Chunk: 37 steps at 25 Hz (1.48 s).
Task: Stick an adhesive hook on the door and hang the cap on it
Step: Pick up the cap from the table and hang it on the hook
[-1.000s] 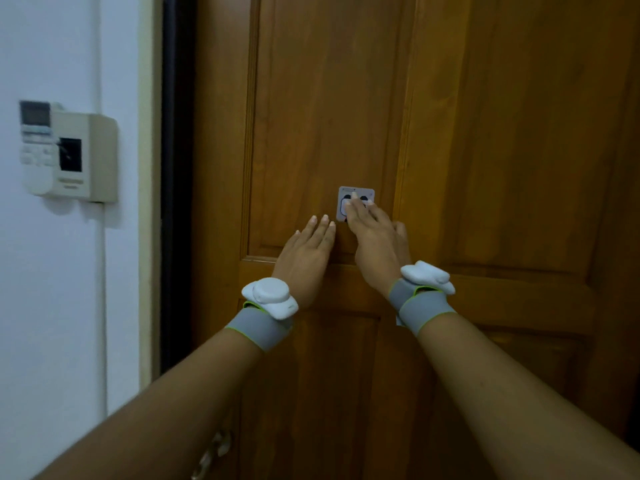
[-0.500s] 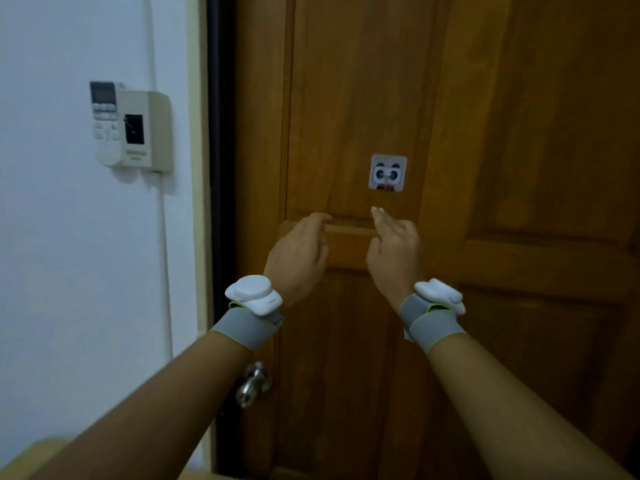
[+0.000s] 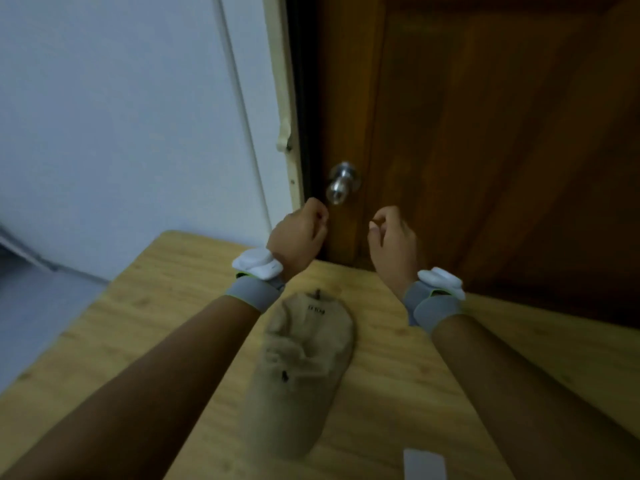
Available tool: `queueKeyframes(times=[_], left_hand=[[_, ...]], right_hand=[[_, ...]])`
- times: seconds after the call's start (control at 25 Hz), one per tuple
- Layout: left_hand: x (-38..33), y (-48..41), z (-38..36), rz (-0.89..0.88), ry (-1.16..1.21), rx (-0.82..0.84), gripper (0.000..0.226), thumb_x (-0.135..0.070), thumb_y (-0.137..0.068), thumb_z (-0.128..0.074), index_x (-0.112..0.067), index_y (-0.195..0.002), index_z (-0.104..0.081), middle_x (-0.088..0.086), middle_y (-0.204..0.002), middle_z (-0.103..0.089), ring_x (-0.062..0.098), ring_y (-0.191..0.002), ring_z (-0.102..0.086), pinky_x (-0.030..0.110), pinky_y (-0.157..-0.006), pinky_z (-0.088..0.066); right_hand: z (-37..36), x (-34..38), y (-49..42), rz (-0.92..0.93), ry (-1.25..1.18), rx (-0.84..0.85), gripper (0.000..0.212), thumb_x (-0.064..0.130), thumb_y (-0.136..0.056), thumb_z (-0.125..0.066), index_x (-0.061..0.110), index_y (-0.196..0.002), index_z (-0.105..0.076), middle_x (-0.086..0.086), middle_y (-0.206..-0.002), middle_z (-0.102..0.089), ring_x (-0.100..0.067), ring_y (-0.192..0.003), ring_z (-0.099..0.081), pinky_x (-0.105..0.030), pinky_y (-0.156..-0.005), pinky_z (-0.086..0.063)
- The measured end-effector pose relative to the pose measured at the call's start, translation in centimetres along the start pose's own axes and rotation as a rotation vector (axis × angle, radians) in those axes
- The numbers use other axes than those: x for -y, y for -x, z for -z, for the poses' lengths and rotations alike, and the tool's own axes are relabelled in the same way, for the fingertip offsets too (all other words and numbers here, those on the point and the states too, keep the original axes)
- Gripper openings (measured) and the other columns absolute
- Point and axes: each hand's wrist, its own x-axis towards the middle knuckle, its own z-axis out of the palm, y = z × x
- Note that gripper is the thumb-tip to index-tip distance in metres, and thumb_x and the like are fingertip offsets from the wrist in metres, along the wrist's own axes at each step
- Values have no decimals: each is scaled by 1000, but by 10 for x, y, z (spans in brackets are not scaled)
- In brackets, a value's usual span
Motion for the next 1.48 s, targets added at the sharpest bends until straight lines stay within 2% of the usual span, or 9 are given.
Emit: queueKeyframes(times=[0.12,0.24,0.4,0.52,0.6,0.76,0.88,1.12,1.48], left_hand=[[54,18,-31,166,-36,147,18,-18,-90,-47,-14,-105,-56,15,-102,-70,37,-92,-63,45,-80,-51],[98,22,-60,268,-26,318,20,-24,-89,-53,-12,-103,-62,15,-104,-71,36,-100,-63,42,-85,-51],[116,20,-81,259,-108,593,35,-41,-86,-58,-12,-104,-67,17,-113,-66,37,-106,-60,40,-91,-50],[114,17,-86,200,-119,622,31,-35,-87,-59,-11,-107,-61,21,-116,-61,41,-107,-57,41,-92,-48],[105,17,-81,185,0,607,21,-27,-88,-58,-10,-100,-55,22,-110,-62,39,-102,-58,39,-83,-47],[67,9,-58,253,232,498,14,-25,-88,-57,-14,-93,-50,8,-90,-61,25,-83,-56,30,-61,-40],[19,3,-35,162,279,396,20,-32,-88,-61,-17,-99,-54,-1,-82,-59,17,-78,-55,28,-63,-41],[-73,-9,16,-29,279,202,17,-30,-93,-53,-23,-106,-60,-1,-100,-64,16,-93,-61,26,-78,-42],[-217,-107,120,-462,245,-81,25,-38,-95,-51,-18,-108,-59,-1,-94,-63,12,-83,-58,28,-71,-44]], right_hand=[[-38,-18,23,-115,185,307,19,22,-95,-43,6,-98,-55,-18,-94,-64,-37,-83,-58,-36,-61,-38],[-75,-26,33,-199,283,561,23,21,-96,-43,6,-102,-60,-19,-104,-66,-38,-91,-59,-39,-70,-47],[-106,-24,35,-214,276,688,25,16,-94,-49,-1,-97,-66,-23,-100,-67,-38,-88,-61,-41,-76,-53],[-119,-22,30,-234,342,761,18,8,-91,-49,0,-78,-58,-18,-74,-56,-30,-69,-51,-33,-63,-40],[-112,-20,27,-240,342,718,14,10,-92,-51,6,-79,-51,-9,-67,-43,-26,-63,-43,-31,-63,-35],[-67,-10,21,-223,147,541,12,15,-90,-53,7,-84,-47,-21,-81,-53,-32,-76,-52,-39,-64,-38],[-16,8,16,-178,28,372,9,9,-87,-54,0,-88,-53,-24,-86,-61,-35,-78,-57,-42,-66,-44],[91,37,-2,-68,-108,175,5,6,-90,-49,5,-85,-48,-8,-70,-50,-22,-64,-46,-28,-49,-29],[246,87,-106,222,-73,-239,12,6,-92,-49,-5,-90,-54,-23,-90,-58,-29,-77,-50,-31,-62,-31]])
